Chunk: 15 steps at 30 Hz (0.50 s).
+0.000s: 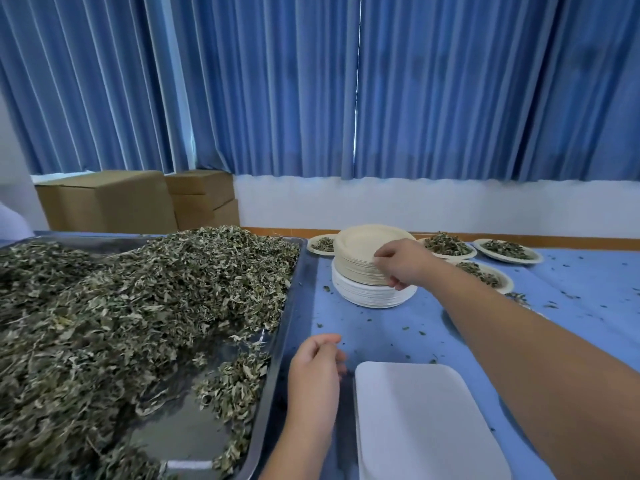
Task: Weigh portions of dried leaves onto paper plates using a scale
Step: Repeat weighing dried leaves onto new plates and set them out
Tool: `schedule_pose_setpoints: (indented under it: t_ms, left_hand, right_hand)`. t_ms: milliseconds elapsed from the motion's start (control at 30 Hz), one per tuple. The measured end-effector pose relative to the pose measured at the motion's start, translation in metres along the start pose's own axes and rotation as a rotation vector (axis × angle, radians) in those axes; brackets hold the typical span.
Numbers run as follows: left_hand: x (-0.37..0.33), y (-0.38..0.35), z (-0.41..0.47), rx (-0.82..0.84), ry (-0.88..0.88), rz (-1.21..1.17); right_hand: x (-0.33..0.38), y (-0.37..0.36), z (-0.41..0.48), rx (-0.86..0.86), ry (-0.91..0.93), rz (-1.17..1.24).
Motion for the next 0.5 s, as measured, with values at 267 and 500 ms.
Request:
schedule_pose_setpoints:
  t_ms: [267,500]
  left_hand:
    - [0.0,-0.001,-0.003,0.026,0.004,0.031]
    - [-0.003,0.0,-0.004,0.021,0.02,0.019]
  right_hand:
    - [0.006,0.004,0.011,-0.076,0.02,-0.022]
    - [0.008,0.019,0.014,-0.144,-0.043,0.228]
Point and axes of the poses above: each hand's wrist, its own z-axis towards the middle knuckle, its own y-axis out of the back of the hand, x = y × z, the point moved 6 cm from there along z, towards the middle knuckle, and after that the axes turned 11 degrees about -x, right-handed, at the moved point
